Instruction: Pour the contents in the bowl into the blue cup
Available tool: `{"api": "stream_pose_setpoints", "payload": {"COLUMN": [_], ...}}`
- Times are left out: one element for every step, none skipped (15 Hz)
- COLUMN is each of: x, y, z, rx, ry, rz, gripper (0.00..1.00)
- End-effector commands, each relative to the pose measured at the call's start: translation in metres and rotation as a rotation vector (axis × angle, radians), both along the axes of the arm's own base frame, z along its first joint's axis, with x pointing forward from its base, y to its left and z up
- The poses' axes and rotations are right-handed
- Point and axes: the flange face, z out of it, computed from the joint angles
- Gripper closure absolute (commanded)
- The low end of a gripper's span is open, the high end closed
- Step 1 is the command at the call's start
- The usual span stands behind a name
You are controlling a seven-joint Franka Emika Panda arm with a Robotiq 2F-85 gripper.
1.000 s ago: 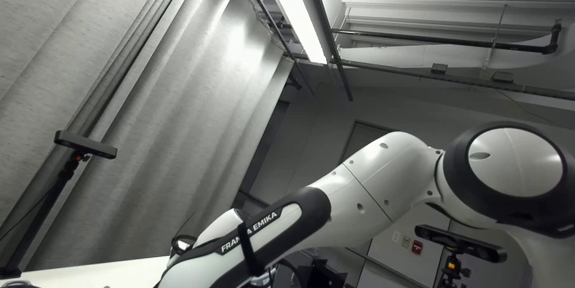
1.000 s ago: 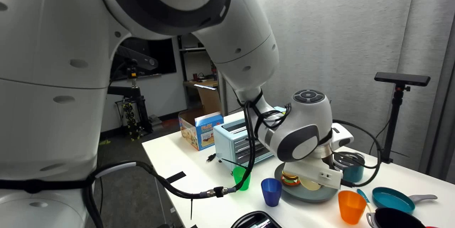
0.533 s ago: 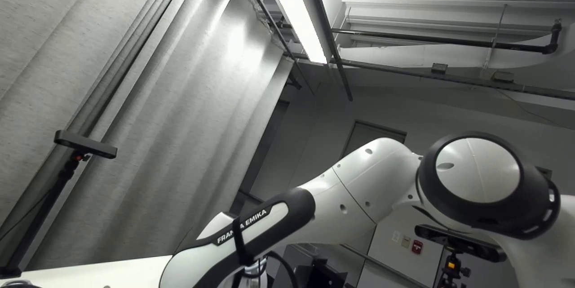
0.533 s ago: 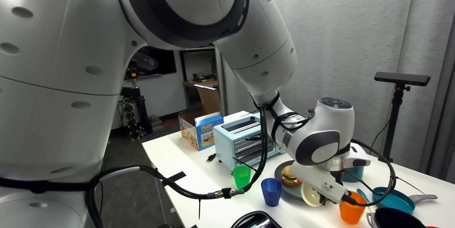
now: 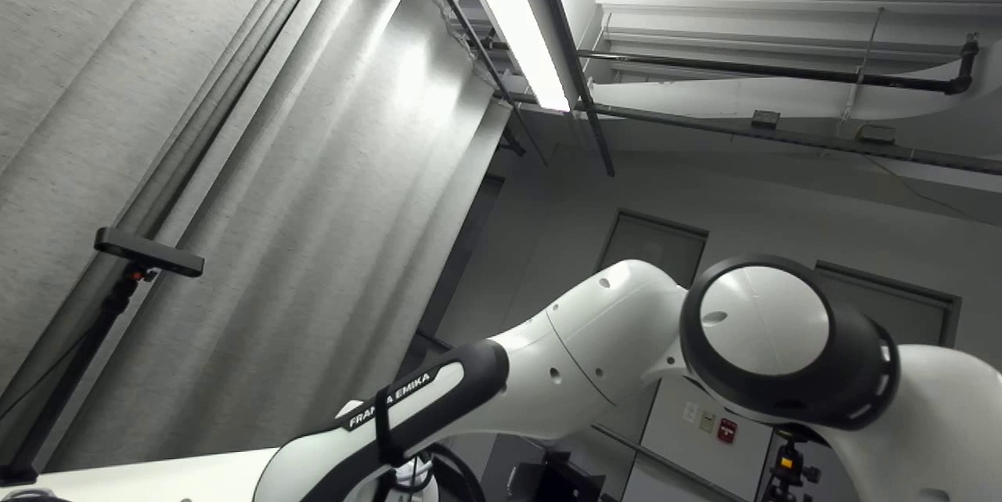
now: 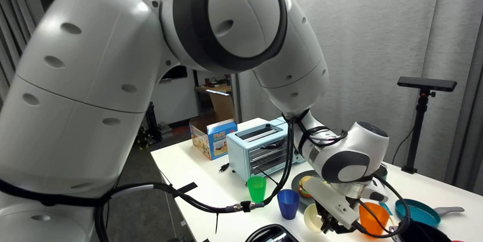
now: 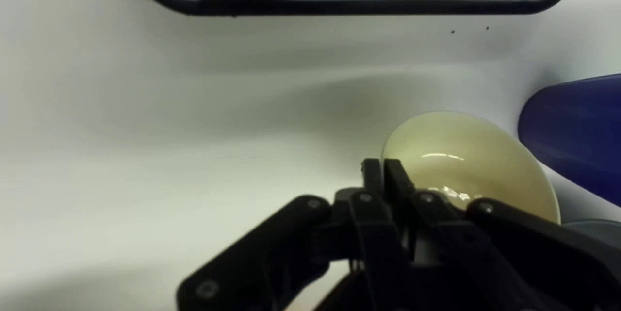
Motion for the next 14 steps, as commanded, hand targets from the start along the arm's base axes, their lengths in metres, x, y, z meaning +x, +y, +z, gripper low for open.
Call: {"api": "stream_pose_setpoints", "payload": {"x": [0.009,0.010,0.010,0.010,0.011,0.012,0.014,0.016,0.017,0.018,0.020,0.021,0.021,0.020], "y": [-0.006,-0.008,-0.011,-0.013,-0.016,-0.019,-0.026,-0.029,-0.032,-0.035,-0.039,-0.041,-0.044,-0.045], "z": [-0.015,-0.019,-0.023,-0.026,-0.027,-0.027,-0.025,-0.023,-0.021,-0.019,-0.017,-0.015,-0.014,-0.013], "rx": [0.095,0.116,0.141,0.159,0.177,0.190,0.204,0.213,0.218,0.223,0.231,0.237,0.240,0.245], "ry": [0.103,0.125,0.150,0.169,0.182,0.188,0.192,0.192,0.190,0.187,0.186,0.182,0.181,0.183], "rz": [-0.070,-0.086,-0.105,-0.124,-0.139,-0.154,-0.169,-0.181,-0.190,-0.201,-0.213,-0.224,-0.235,-0.245], "gripper": [0.98,0.98,0.98,0.98,0.98,0.98,0.98,0.98,0.98,0.98,0.98,0.98,0.98,0.98]}}
